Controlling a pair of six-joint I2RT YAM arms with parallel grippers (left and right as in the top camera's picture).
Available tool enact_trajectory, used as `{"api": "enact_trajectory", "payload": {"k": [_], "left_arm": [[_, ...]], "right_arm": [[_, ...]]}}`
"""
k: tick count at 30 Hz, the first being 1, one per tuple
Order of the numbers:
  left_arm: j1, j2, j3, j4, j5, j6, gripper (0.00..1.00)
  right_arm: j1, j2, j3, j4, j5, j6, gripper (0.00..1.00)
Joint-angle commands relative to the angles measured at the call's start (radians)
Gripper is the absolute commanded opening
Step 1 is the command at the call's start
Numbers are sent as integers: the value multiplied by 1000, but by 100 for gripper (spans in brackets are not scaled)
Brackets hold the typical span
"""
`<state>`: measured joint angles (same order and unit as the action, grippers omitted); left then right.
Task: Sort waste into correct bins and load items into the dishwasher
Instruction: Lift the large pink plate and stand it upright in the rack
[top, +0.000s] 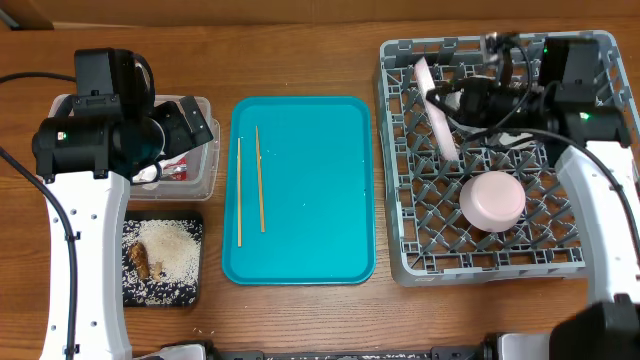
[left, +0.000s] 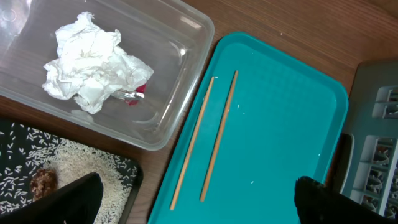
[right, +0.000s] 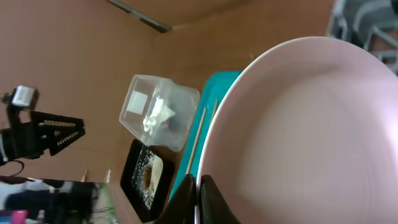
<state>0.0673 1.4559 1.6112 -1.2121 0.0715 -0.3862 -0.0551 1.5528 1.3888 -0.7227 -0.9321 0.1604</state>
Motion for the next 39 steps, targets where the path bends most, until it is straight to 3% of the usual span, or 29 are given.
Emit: {"api": "enact_trajectory", "payload": {"k": [1,12,22,29,30,31,34,39], "left_arm": [[-2,-3,14,1,-1,-6,100],[-2,-3,14,1,-1,-6,100],[-2,-3,14,1,-1,-6,100],[-2,-3,14,1,-1,-6,100],[-2,-3,14,1,-1,-6,100],[-2,-3,14,1,-1,-6,100],[-2,-3,14,1,-1,-6,100],[-2,-3,14,1,-1,-6,100]], "right_arm": [[-21,37,-35,23,-56,0,4],[-25,79,-42,27,94,3,6],[-47,79,-42,71,172,156,5],[-82,79,-42,59,218,155,5],[-89,79,-42,59,217,155,8],[-102,79,-42,58,217,155,18],[-119,79,-42,58,217,155,28],[-142,79,-41,59,231,154,60]]}}
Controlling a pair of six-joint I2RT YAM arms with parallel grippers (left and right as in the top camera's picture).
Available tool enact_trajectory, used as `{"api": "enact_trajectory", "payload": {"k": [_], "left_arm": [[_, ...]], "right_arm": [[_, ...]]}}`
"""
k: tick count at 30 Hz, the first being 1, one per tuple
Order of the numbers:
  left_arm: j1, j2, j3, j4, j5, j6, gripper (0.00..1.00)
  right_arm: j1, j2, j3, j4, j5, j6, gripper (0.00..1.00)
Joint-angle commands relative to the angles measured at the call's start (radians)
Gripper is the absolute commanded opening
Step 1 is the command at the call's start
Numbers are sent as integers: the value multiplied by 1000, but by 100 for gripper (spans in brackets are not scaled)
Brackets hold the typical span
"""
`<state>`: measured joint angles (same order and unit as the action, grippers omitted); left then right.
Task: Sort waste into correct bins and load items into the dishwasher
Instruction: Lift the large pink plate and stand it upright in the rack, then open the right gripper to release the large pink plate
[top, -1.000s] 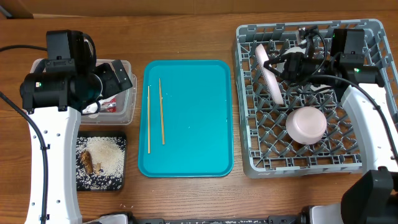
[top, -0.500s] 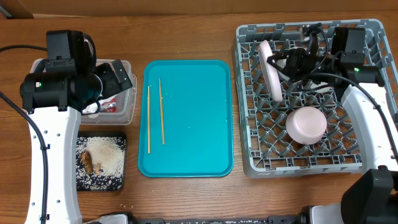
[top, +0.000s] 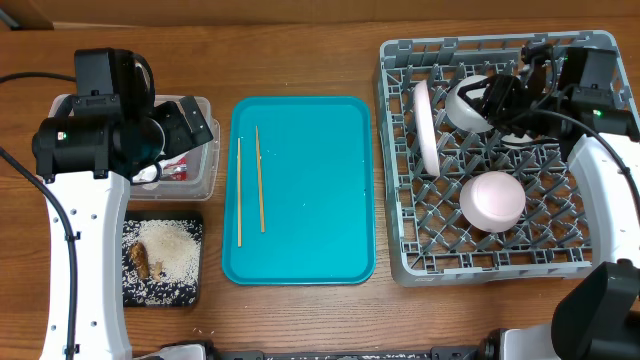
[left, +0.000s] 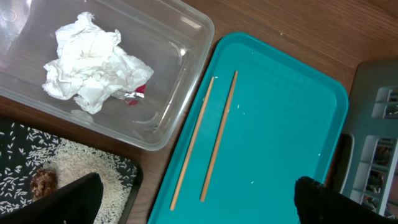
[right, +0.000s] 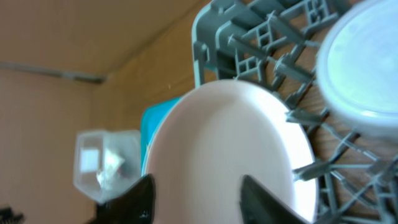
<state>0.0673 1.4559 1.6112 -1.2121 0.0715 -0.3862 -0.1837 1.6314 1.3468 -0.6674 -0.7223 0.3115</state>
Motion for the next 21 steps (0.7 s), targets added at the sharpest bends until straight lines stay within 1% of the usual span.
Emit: {"api": "enact_trajectory", "payload": {"k": [1,3,6,8,10,11,13,14,15,16,19,21], "left_arm": [[-2,-3,14,1,-1,-6,100],[-2,-3,14,1,-1,-6,100],[-2,-3,14,1,-1,-6,100],[-2,-3,14,1,-1,-6,100],[-2,-3,14,1,-1,-6,100],[-2,-3,14,1,-1,-6,100],[-2,-3,14,1,-1,-6,100],[-2,-3,14,1,-1,-6,100],[-2,-3,14,1,-1,-6,100],[-2,-3,14,1,-1,-6,100],[-2,-3,14,1,-1,-6,100],[-2,-3,14,1,-1,-6,100]], "right_arm": [[-17,0,1,4,28,3,63],[-24,-2,4,4,29,4,65],[-26,-13,16,3,25,3,65],[-20,-30,27,3,22,-5,63],[-5,-53,43,3,20,-29,58],[9,-68,54,4,13,-57,53],[45,-96,70,4,11,-94,34],[67,-109,76,4,11,-116,19],[95,-126,78,4,11,-149,9],[130,-142,79,4,17,-182,4],[230,-164,79,-1,82,-238,4],[301,-162,79,-19,194,-241,4]]}}
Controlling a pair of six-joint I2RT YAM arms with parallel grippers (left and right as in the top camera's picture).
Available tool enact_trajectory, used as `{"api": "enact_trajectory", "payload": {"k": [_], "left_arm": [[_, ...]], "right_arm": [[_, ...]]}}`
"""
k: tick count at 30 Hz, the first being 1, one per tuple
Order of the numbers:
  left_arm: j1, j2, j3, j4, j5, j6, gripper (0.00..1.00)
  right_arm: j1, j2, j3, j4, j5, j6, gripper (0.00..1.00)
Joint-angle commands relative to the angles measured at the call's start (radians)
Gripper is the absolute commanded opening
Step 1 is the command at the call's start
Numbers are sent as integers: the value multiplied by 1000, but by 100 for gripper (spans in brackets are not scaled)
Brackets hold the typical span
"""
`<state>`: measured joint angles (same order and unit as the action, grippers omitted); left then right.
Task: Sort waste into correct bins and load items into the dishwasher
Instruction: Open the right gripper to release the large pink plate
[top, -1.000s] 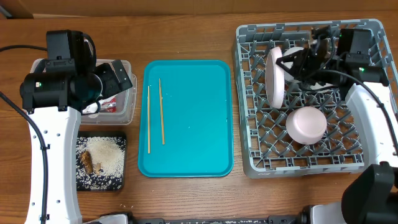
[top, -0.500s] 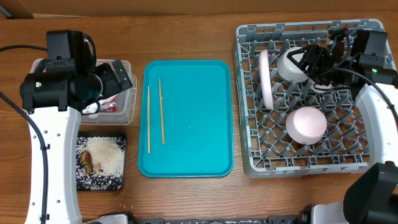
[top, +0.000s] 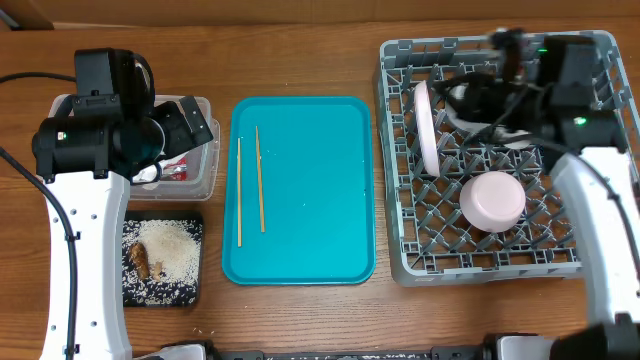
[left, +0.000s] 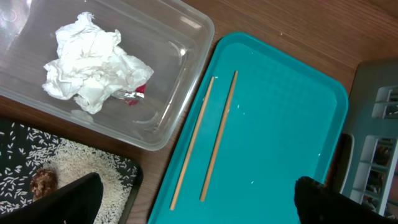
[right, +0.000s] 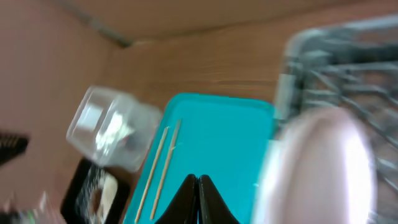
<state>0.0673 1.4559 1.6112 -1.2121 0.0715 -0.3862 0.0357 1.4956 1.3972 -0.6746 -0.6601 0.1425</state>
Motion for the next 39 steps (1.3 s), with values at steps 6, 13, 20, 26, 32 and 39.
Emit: {"api": "enact_trajectory", "payload": {"k": [6,13,20,26,32,39], "left_arm": [[-2,-3,14,1,-1,-6,100],[-2,-3,14,1,-1,-6,100],[-2,-3,14,1,-1,-6,100],[-2,-3,14,1,-1,-6,100],[-2,-3,14,1,-1,-6,100],[-2,-3,14,1,-1,-6,100]], "right_arm": [[256,33,24,-83,504,-72,4],[318,140,23,-107,764,-64,4],[294,141,25,-119,1055,34,4],[289,126,25,-116,1064,37,6],[269,126,25,-124,1075,41,16],[190,126,25,-152,1127,68,19]]}}
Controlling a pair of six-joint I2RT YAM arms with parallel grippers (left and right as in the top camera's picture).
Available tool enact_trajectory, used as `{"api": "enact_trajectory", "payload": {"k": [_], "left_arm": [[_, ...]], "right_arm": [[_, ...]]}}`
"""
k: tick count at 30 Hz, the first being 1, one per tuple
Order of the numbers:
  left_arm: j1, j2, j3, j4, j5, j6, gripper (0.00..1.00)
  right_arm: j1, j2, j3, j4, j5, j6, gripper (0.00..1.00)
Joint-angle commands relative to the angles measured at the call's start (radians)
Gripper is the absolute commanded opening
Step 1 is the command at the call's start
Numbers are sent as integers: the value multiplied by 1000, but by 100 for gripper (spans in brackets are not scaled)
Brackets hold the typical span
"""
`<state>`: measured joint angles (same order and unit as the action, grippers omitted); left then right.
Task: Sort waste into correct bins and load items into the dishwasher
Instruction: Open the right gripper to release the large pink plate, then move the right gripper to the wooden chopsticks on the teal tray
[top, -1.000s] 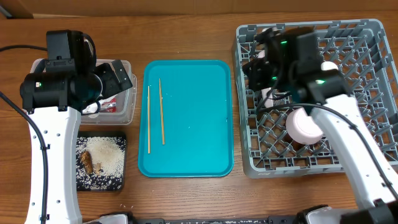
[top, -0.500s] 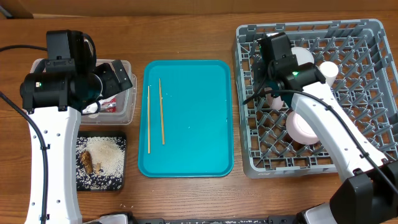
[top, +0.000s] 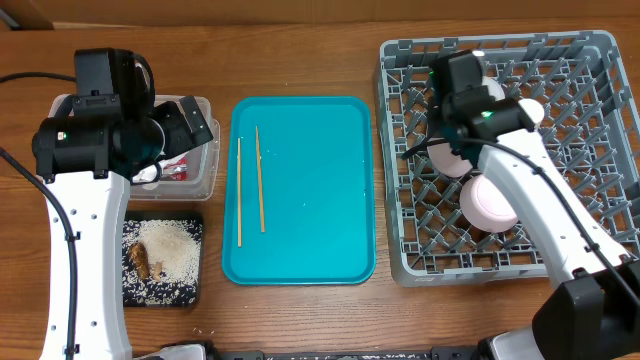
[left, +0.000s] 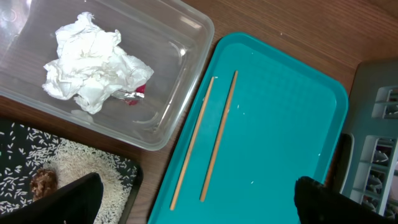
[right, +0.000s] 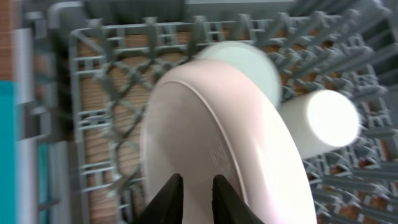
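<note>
Two wooden chopsticks (top: 260, 180) (left: 219, 134) lie side by side on the left part of the teal tray (top: 320, 200). A pink plate (right: 211, 143) sits in the left part of the grey dish rack (top: 560, 240), mostly hidden under my right arm in the overhead view. My right gripper (right: 198, 186) hovers close over the plate's face, its jaws a narrow gap apart with nothing between them. My left gripper (left: 199, 205) is wide open above the tray's left edge and holds nothing.
A pink bowl (top: 492, 200) lies upside down in the rack, with a white cup (right: 317, 121) and a pale round dish (right: 242, 62) behind the plate. A clear bin (left: 180, 43) holds crumpled tissue (left: 93, 62). A black tray (top: 160, 260) holds rice.
My right arm has swung to the rack's left part. Its camera faced the tray with jaws shut; it is now over the pink plate with jaws slightly apart. The left arm has not moved.
First my right gripper was shut on the pink plate's rim over the rack. Then the plate stood on edge in the rack's left part and the gripper was open, off it. Later the jaws were shut, and now they are slightly apart over the plate.
</note>
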<state>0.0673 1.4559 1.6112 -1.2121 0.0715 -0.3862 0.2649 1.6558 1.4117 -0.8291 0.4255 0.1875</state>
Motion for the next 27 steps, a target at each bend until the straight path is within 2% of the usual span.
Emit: {"api": "enact_trajectory", "payload": {"k": [1,9,13,17,21,27], "left_arm": [[-2,-3,14,1,-1,-6,100],[-2,-3,14,1,-1,-6,100],[-2,-3,14,1,-1,-6,100],[-2,-3,14,1,-1,-6,100],[-2,-3,14,1,-1,-6,100],[-4,-3,14,1,-1,-6,100]], "right_arm": [[-47,-34,11,3,41,23,19],[-39,-53,11,46,-16,22,19],[-12,-89,11,76,-103,22,20],[20,-109,11,77,-258,22,23],[89,-101,11,85,-576,23,24],[199,-90,10,91,-611,50,27]]}}
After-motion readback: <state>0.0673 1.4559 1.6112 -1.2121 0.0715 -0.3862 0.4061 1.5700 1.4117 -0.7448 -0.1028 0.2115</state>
